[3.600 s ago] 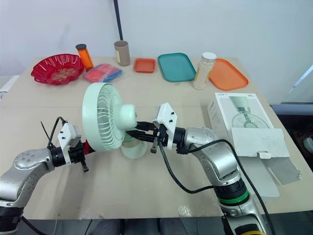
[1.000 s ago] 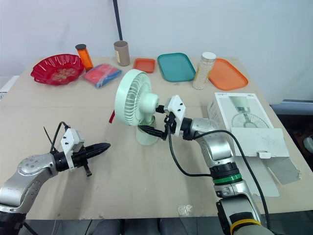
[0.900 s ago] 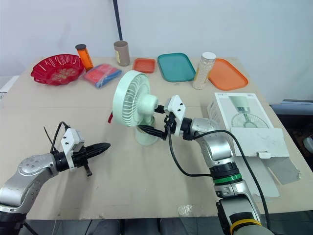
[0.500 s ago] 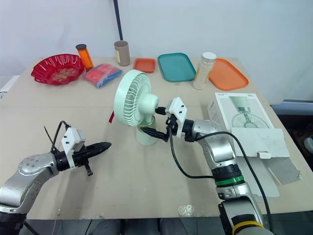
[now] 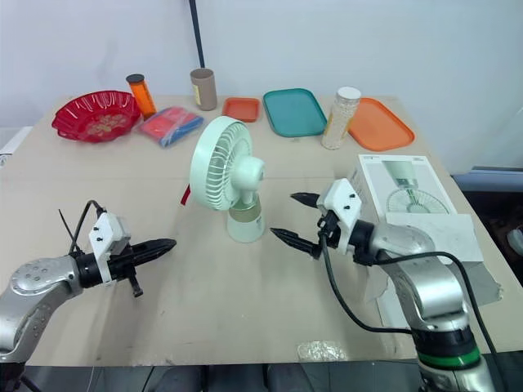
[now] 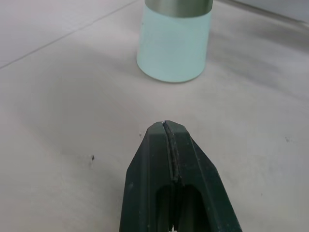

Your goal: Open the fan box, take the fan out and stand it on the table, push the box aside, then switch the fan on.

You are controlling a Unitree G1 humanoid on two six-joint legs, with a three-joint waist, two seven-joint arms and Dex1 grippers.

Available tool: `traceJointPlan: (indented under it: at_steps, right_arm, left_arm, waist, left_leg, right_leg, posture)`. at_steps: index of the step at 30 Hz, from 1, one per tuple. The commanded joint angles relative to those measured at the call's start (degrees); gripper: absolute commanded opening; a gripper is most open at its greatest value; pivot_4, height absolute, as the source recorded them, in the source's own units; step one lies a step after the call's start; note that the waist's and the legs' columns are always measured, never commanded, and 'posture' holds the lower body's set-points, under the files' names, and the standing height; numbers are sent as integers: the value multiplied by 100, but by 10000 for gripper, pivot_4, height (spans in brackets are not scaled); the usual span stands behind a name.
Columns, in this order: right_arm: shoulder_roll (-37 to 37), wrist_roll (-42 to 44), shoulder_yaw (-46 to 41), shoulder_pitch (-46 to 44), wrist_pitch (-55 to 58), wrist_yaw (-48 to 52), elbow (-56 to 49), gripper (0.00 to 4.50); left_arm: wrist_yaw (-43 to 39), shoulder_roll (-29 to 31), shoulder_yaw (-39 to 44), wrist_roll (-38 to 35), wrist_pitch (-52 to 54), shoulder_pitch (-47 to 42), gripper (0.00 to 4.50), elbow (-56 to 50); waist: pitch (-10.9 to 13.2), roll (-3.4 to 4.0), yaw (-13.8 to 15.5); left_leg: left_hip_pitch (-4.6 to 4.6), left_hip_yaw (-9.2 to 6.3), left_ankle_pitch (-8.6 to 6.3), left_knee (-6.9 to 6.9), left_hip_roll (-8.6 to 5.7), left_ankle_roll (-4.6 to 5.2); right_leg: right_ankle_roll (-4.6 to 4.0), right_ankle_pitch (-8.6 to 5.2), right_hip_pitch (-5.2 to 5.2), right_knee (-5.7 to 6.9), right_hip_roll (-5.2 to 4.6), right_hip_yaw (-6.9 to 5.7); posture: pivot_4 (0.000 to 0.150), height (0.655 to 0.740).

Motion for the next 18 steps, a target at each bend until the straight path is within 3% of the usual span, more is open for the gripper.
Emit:
traceJointPlan:
  at_steps: [1, 2, 3, 4, 6, 13, 18]
  right_arm:
    - [-74, 511, -543, 366, 604, -543, -1218, 45000]
    - [-40, 659, -642, 499, 771, -702, -1473, 45000]
    - [-28, 701, -685, 667, 870, -842, -1740, 45000]
    - [-4, 748, -716, 833, 937, -947, -1980, 45000]
    - [20, 673, -709, 1122, 1011, -1161, -2321, 45000]
    - [136, 811, -949, 1589, 1232, -1766, -2765, 45000]
    - [-5, 799, -1329, 2254, 1222, -1849, -3098, 45000]
  left_arm:
    - [-53, 138, 368, -209, -34, 27, 5283, -324]
    - [-66, 140, 404, -231, -50, 72, 7085, -349]
    - [-78, 139, 447, -257, -63, 143, 12658, -392]
    - [-94, 141, 486, -272, -83, 230, 13497, -440]
    - [-191, 171, 565, -310, -137, 427, 20269, -507]
    - [-291, 222, 824, -453, -224, 669, 43599, -587]
    - [-470, 212, 1089, -377, -619, 908, 44371, -527]
  waist:
    - [0, 0, 8]
    - [0, 0, 6]
    - [0, 0, 4]
    - [0, 0, 0]
    - [-1, -1, 6]
    - [-2, -3, 10]
    - [-2, -3, 13]
  left_leg:
    - [0, 0, 0, 0, 0, 0]
    - [-1, 0, 0, 0, -1, 0]
    - [1, 0, 0, 0, -1, 0]
    - [2, 1, 0, 0, -1, 0]
    - [2, 2, 0, 0, -2, 0]
    - [4, 0, -1, -2, -2, 2]
    - [4, 1, -4, -5, -4, 5]
  right_leg:
    - [0, 0, 0, 0, 0, 0]
    - [2, -2, 0, 0, 0, 0]
    - [2, -3, 1, -1, 0, 1]
    - [2, -2, 1, -1, 0, 2]
    - [3, -3, 2, -1, 0, 3]
    - [2, -8, 6, -1, 0, 3]
    - [4, -18, 6, -2, 0, 5]
  posture:
    - [1500, 7400]
    - [1500, 7400]
    - [1500, 7400]
    - [1500, 7400]
    - [1500, 7400]
    - [1500, 7400]
    - [1500, 7400]
